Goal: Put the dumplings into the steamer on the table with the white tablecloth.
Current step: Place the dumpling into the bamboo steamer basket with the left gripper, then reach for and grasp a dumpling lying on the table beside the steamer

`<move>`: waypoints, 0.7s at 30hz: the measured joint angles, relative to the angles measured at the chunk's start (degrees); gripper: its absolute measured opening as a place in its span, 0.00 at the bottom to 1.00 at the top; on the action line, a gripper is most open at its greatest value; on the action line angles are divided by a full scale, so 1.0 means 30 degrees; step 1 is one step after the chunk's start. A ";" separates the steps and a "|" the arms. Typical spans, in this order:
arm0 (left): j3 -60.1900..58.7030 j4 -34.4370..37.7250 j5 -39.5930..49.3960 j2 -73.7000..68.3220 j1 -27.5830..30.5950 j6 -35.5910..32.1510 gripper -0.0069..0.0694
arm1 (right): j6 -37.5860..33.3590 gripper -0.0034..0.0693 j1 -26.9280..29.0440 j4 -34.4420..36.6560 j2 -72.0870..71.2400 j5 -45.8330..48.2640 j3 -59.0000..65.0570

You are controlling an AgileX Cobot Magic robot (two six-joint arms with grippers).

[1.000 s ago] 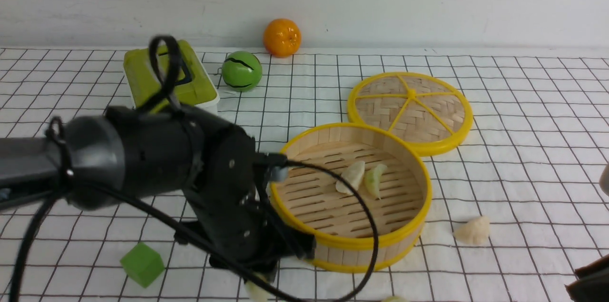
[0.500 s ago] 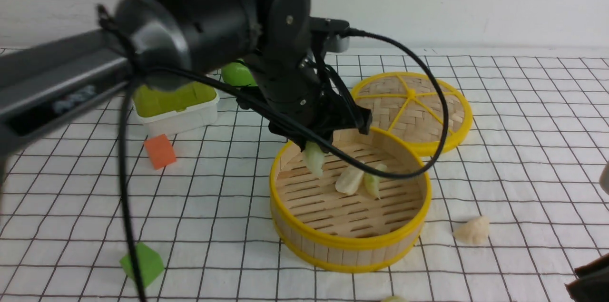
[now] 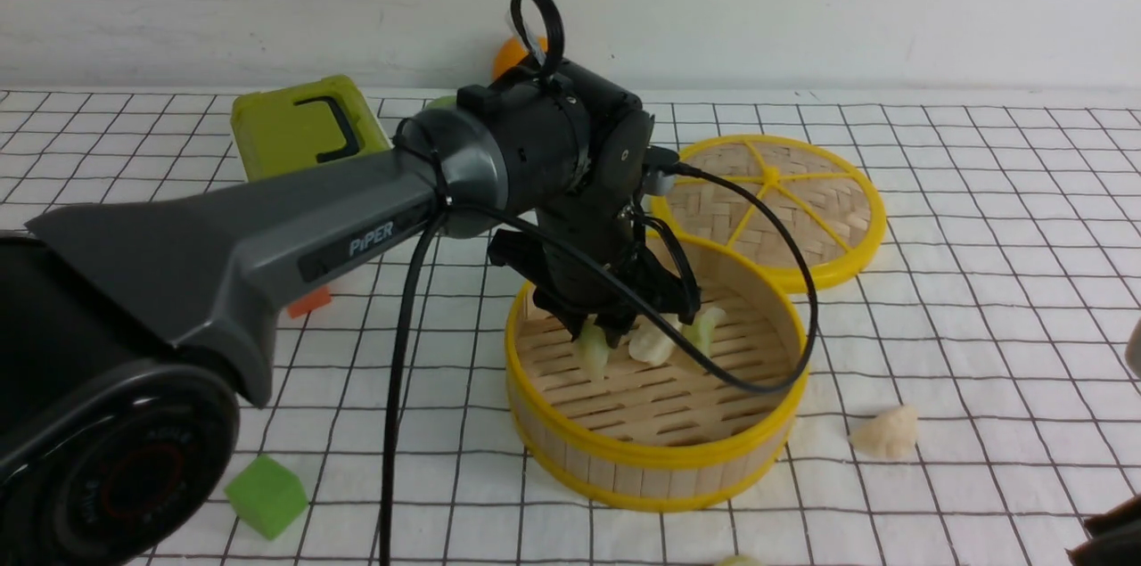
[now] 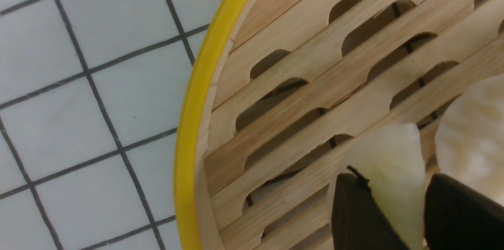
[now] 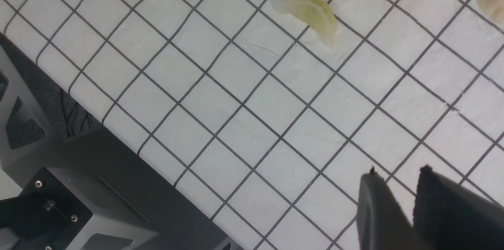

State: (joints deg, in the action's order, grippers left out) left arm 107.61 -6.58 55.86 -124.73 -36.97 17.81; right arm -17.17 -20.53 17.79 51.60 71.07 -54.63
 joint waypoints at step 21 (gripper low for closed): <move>-0.3212 0.2195 0.4338 0.9093 0.0000 -0.2926 0.72 | -0.5211 0.49 0.0000 0.0028 0.1363 -0.2064 0.0000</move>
State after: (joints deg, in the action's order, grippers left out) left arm 97.97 0.00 68.88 -97.45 -36.97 9.03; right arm -32.80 -20.53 17.87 55.69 64.88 -54.63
